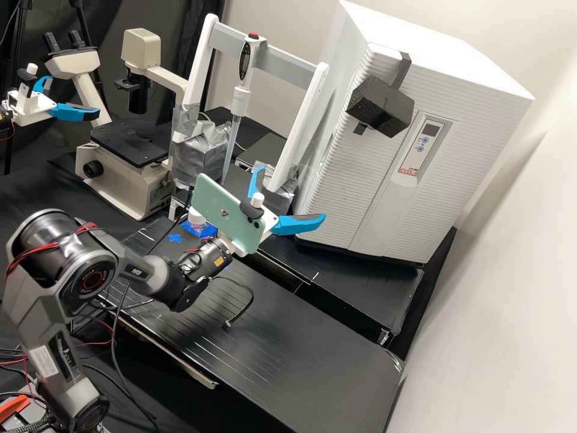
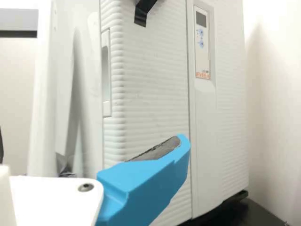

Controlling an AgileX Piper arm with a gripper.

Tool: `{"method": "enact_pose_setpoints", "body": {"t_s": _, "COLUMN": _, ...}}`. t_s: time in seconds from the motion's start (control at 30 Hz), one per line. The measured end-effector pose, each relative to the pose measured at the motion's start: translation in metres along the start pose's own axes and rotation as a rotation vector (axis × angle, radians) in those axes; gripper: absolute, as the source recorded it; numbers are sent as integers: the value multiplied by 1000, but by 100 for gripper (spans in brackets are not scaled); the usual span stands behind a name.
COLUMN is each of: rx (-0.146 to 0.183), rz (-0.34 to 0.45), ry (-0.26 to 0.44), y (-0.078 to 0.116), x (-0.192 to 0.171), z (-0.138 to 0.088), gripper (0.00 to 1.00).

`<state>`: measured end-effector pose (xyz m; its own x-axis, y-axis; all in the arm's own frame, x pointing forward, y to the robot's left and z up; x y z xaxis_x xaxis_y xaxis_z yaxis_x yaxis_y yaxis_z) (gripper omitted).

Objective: Close the door

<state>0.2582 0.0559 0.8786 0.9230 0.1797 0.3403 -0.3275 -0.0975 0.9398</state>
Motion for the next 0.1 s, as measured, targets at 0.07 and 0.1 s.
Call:
{"method": "enact_pose_setpoints", "body": {"t_s": 0.07, "rx": 6, "rz": -17, "ry": 5, "y": -4, "x": -4, "z": -2, "gripper": 100}}
{"method": "enact_pose_setpoints", "body": {"t_s": 0.1, "rx": 9, "rz": -26, "ry": 7, "y": -6, "x": -6, "z": -3, "gripper": 100}}
